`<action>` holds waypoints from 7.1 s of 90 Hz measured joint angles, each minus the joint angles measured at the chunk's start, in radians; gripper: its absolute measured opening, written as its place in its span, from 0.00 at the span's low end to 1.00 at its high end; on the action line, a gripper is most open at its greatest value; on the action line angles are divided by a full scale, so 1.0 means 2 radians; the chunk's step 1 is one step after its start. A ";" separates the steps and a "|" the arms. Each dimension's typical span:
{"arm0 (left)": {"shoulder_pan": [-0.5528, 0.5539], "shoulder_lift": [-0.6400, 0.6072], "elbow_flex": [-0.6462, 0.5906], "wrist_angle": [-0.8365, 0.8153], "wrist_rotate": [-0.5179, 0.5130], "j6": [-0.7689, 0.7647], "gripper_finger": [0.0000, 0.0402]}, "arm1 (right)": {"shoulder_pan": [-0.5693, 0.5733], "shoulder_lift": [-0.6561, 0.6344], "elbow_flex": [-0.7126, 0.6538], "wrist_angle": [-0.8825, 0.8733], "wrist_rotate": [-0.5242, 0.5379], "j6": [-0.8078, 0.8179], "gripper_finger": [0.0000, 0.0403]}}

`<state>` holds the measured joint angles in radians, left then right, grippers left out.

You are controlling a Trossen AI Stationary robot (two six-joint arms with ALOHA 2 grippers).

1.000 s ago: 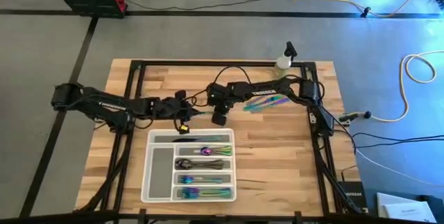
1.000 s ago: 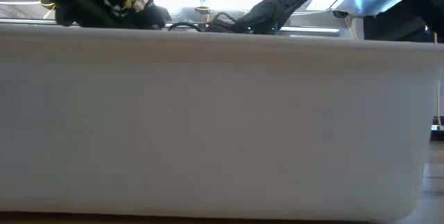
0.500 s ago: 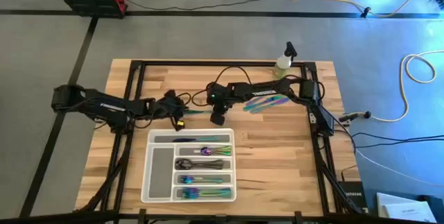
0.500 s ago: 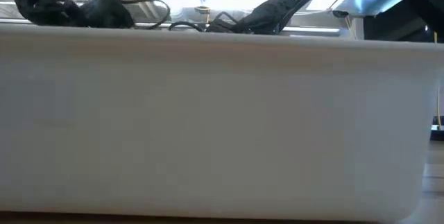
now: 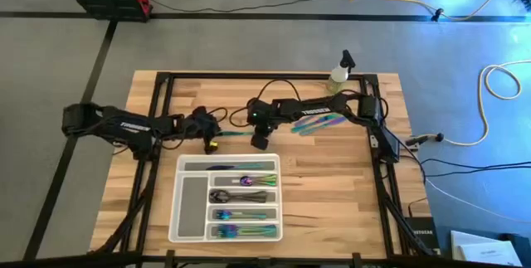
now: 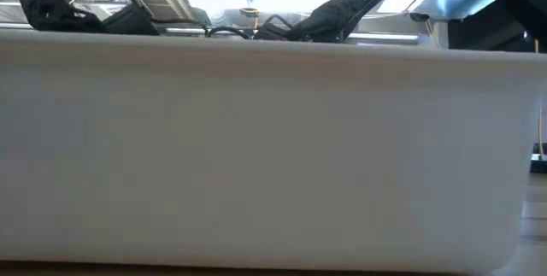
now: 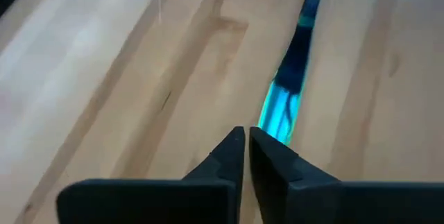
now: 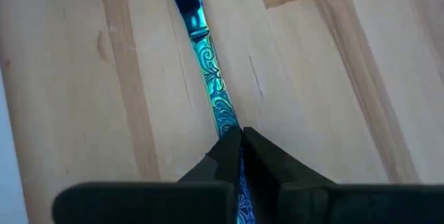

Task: Sort silverware
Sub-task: Put the blue table knife into the white silverware tray

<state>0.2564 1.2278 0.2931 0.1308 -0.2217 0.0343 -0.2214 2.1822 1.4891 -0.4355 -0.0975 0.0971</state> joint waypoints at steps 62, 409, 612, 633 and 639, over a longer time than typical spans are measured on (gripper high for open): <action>0.101 0.025 0.001 -0.022 0.158 0.122 0.00 | 0.000 0.000 0.000 0.012 0.001 0.000 0.00; 0.122 0.086 -0.002 0.076 0.198 0.113 0.00 | -0.018 0.041 -0.413 0.828 -0.007 -0.076 0.14; -0.056 -0.247 0.053 0.145 0.228 0.035 0.01 | 0.166 -0.053 -0.259 0.557 0.089 0.034 0.14; -0.057 -0.247 0.053 0.133 0.221 0.036 0.01 | 0.167 -0.046 -0.258 0.569 0.097 0.038 0.14; -0.057 -0.247 0.053 0.133 0.220 0.038 0.01 | 0.167 -0.046 -0.258 0.567 0.093 0.038 0.15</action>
<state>0.1429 0.7338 0.3995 0.3973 0.2192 0.1093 0.1119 2.0895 0.9722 0.6984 0.0877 0.1729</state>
